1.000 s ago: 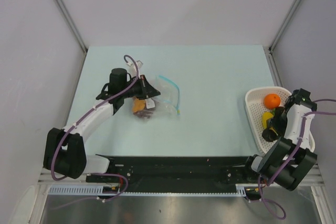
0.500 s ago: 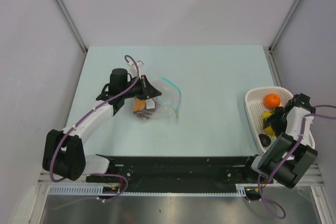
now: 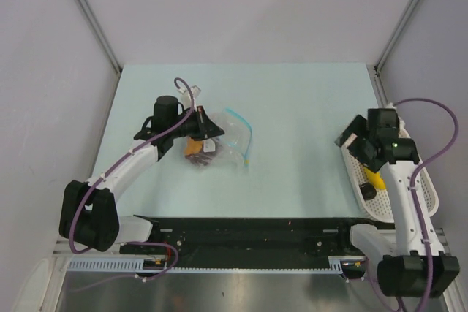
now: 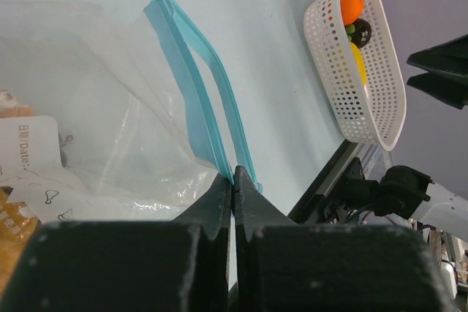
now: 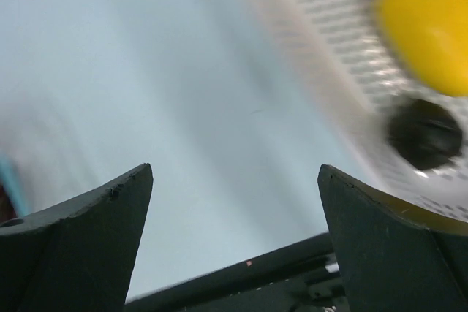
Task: Open the zip-top bag and remove the fake food
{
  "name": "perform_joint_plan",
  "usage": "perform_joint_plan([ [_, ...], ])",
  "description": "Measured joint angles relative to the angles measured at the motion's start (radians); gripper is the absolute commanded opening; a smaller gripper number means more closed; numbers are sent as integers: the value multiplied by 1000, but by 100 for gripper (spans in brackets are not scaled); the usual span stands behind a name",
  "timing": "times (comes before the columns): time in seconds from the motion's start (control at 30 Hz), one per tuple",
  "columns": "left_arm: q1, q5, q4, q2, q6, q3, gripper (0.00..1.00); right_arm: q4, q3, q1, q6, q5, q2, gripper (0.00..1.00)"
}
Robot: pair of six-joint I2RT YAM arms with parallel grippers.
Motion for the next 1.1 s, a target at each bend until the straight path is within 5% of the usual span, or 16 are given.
perform_joint_plan([
  [0.2,-2,-22,-31,0,5,15,0,209,19,472,44,10,49,99],
  [0.37,-2,-45,-57,-20,5,17,0,476,35,668,37,-51,258,92],
  [0.77,-2,-111,-127,-52,6,54,0,935,100,718,56,-275,571,63],
  [1.1,-10,-139,-160,-52,2,108,0,1118,205,758,142,-425,796,54],
])
